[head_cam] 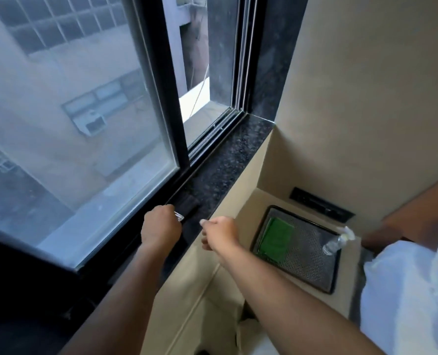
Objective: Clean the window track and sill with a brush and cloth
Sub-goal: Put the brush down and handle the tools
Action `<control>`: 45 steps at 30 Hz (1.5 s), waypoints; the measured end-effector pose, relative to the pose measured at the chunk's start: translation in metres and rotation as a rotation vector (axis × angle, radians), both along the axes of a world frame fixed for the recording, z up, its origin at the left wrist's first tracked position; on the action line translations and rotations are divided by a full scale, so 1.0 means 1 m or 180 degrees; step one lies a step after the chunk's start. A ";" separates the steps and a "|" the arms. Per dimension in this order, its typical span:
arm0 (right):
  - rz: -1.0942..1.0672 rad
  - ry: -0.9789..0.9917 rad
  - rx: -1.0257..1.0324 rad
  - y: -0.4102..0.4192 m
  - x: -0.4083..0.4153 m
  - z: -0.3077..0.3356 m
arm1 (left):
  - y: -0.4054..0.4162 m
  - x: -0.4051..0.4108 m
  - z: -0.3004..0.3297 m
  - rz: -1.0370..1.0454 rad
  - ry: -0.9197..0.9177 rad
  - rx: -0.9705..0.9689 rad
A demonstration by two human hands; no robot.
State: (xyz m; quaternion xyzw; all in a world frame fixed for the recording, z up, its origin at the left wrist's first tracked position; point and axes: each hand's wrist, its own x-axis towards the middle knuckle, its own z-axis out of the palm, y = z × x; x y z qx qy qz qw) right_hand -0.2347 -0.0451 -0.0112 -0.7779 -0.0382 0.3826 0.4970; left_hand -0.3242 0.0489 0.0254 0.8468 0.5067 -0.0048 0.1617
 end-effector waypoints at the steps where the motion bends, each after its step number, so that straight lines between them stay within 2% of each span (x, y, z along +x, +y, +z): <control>1: 0.0053 -0.0034 -0.0077 0.005 -0.006 0.001 | -0.002 -0.001 -0.004 0.0077 0.0021 0.0011; 5: 0.0029 -0.0212 -0.0287 0.013 -0.021 0.002 | -0.008 0.000 -0.014 0.0480 -0.0192 -0.0259; 11: -0.0449 0.0009 -0.0056 0.008 -0.020 -0.007 | -0.014 0.006 -0.018 0.0829 -0.0964 -0.1128; 14: -0.0600 0.0126 0.0103 -0.001 -0.005 -0.007 | -0.018 0.017 -0.018 0.1044 -0.1554 -0.1674; 20: -0.1037 0.0263 0.0603 -0.055 0.066 -0.001 | -0.044 0.087 -0.010 0.0671 -0.1974 -0.2428; 26: -0.1645 0.0225 0.0304 -0.130 0.149 -0.054 | -0.113 0.192 -0.066 0.0394 -0.1463 -0.3148; 32: -0.2132 0.0441 -0.0296 -0.184 0.241 -0.195 | -0.173 0.293 -0.196 0.0369 -0.0915 -0.3491; 36: -0.2397 0.0595 -0.0546 -0.202 0.301 -0.300 | -0.194 0.353 -0.303 -0.0014 -0.0366 -0.3806; 41: -0.2213 0.0527 -0.0769 -0.199 0.329 -0.392 | -0.195 0.388 -0.388 -0.0322 0.0162 -0.3845; 45: -0.1971 0.0313 -0.1223 -0.192 0.326 -0.408 | -0.189 0.388 -0.401 -0.0455 0.0307 -0.3800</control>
